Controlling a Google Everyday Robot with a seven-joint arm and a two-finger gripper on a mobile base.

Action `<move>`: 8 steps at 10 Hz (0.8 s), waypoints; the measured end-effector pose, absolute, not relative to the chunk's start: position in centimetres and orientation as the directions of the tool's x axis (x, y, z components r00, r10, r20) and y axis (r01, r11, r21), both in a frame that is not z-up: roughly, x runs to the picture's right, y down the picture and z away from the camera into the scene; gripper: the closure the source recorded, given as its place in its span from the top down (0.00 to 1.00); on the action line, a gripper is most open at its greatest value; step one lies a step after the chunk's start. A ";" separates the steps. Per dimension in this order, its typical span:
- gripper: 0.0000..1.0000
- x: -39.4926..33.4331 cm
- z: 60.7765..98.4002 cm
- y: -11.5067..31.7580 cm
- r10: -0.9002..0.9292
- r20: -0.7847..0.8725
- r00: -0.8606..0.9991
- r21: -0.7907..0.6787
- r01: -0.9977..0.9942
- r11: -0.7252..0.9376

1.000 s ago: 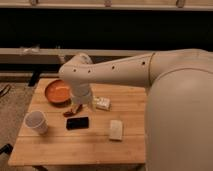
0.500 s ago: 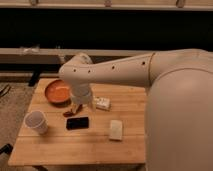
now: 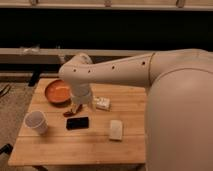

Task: Place the pepper in the ceramic bowl

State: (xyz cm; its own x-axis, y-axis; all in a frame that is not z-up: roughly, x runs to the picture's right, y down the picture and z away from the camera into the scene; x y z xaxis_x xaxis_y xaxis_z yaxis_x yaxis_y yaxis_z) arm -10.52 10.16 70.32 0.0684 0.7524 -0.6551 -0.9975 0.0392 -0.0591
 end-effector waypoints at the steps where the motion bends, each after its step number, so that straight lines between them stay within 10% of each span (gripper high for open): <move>1: 0.65 -10.5 70.3 10.2 0.752 -0.655 0.068 -0.059 -0.997 0.039; 8: 0.65 -17.5 76.2 10.3 0.745 -0.655 0.122 -0.081 -0.993 0.090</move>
